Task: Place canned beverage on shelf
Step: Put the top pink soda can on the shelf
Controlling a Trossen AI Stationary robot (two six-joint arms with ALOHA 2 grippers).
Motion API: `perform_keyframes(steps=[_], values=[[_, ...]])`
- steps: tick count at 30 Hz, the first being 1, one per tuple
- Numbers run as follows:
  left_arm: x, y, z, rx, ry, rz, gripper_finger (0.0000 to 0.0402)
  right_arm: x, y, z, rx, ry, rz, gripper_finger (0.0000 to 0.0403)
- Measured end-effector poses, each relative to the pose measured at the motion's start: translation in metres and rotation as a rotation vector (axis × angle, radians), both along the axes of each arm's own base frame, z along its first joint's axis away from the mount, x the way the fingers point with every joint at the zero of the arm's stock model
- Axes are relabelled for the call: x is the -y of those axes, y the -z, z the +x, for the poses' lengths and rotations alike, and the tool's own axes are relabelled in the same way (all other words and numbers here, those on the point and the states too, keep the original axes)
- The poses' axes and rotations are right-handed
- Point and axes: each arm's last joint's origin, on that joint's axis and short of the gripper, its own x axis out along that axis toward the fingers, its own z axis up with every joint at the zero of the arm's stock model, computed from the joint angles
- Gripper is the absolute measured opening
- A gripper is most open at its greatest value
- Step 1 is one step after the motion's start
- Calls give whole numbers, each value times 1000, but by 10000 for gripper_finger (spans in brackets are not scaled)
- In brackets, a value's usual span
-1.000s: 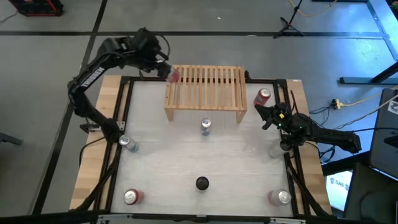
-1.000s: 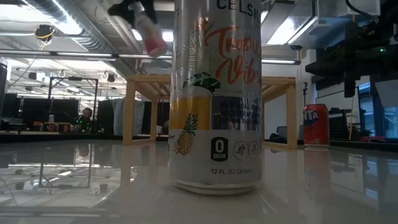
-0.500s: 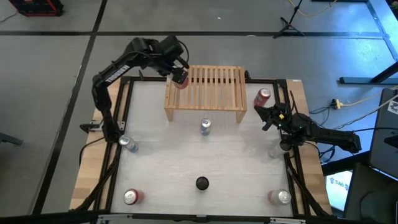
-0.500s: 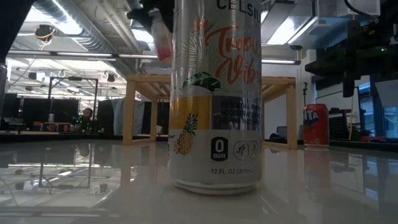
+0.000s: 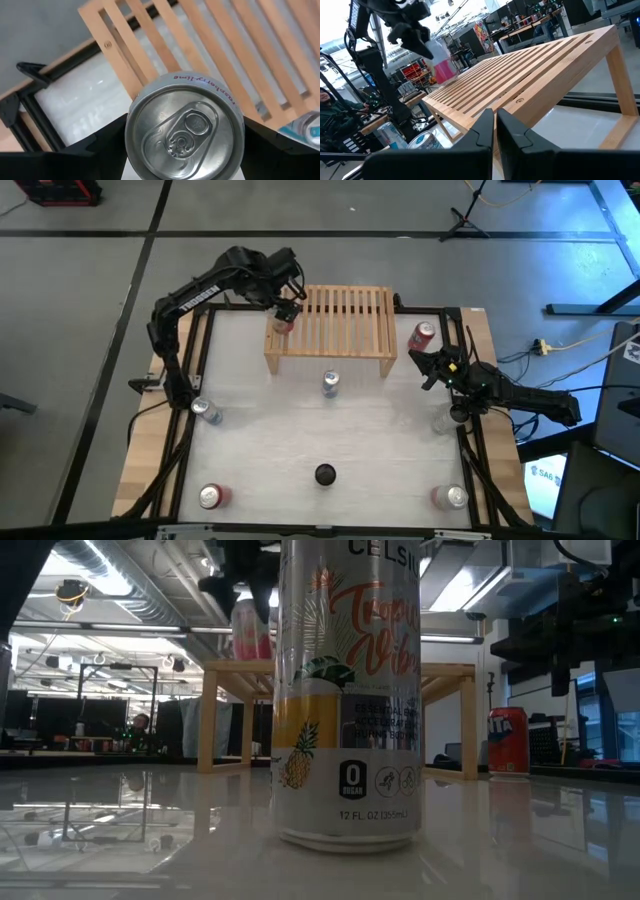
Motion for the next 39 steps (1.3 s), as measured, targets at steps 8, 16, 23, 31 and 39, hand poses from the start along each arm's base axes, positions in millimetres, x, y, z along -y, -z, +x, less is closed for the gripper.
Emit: perform_keyframes(steps=[8, 16, 23, 31, 39], values=[[0, 2, -1, -20, -1, 12, 283, 0, 0, 0, 0, 0, 0, 12], [1, 2, -1, -21, 57, -6, 284, 0, 0, 0, 0, 1, 0, 12], [1, 2, -1, -19, 52, -8, 296, 0, 0, 0, 0, 2, 0, 12], [1, 2, 0, -11, 37, -21, 324, 0, 0, 0, -4, 2, 1, 12], [2, 3, 0, -1, 71, -43, 330, 0, 2, 2, -26, -8, 13, 12]])
